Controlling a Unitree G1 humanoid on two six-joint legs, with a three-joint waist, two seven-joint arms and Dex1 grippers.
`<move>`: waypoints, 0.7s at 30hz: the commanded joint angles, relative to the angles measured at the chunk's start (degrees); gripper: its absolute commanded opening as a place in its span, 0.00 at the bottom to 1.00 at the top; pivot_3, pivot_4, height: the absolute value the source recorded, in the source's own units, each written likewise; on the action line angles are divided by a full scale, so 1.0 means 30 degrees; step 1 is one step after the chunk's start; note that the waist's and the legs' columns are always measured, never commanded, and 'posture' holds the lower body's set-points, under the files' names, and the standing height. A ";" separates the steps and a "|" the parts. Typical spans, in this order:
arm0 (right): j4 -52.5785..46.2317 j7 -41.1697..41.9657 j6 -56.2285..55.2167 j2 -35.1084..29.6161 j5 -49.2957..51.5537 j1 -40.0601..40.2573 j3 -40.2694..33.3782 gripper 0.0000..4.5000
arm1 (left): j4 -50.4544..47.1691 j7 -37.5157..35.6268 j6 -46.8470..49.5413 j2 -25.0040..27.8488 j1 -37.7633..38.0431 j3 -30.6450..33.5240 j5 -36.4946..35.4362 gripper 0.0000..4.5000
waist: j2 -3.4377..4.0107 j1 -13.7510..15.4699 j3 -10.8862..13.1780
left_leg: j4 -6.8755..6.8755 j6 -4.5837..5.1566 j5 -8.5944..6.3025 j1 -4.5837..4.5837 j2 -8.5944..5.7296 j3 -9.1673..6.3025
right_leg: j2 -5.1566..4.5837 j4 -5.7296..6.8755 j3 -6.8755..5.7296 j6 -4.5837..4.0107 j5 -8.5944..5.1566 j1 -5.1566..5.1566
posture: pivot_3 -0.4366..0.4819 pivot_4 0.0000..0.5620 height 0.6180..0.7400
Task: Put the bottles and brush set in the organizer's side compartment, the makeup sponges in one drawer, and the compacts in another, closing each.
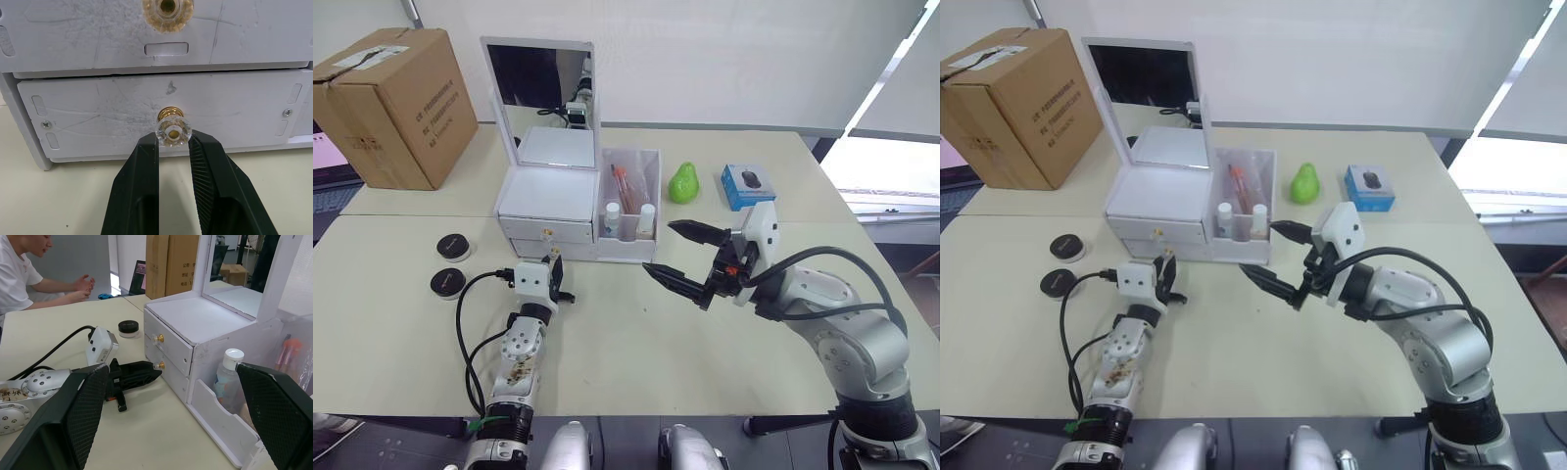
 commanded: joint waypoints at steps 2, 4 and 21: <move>-0.0786 0.0002 -0.0008 -0.0166 0.0288 -0.0031 -0.0347 1.00 | -0.1929 -0.1044 -0.0301 0.0335 0.1349 -0.0341 -0.0433 0.13 | 0.0007 -0.0080 -0.0004 | -0.0003 0.0000 0.0000 0.0005 0.0001 0.0001 | 0.0001 -0.0006 0.0002 -0.0001 0.0000 0.0000 | 0.48 0.27 0.91; -0.0731 0.0061 -0.0012 -0.0229 0.0236 0.0002 -0.0330 1.00 | -0.3255 -0.1552 -0.0010 0.0596 0.2503 -0.0378 -0.0766 0.13 | 0.0026 -0.0168 -0.0015 | -0.0013 0.0000 0.0000 0.0006 0.0005 0.0001 | 0.0001 -0.0030 0.0005 -0.0006 -0.0003 0.0001 | 0.48 0.27 0.91; -0.0433 0.0378 0.0256 -0.0819 0.0328 -0.0146 -0.0409 1.00 | -1.0890 -0.3005 0.2637 0.2090 1.0577 0.0089 -0.2221 0.13 | 0.0127 -0.0167 -0.0037 | -0.0058 -0.0006 -0.0006 -0.0121 0.0017 0.0057 | -0.0047 -0.0175 -0.0012 -0.0099 -0.0038 -0.0172 | 0.48 0.27 0.91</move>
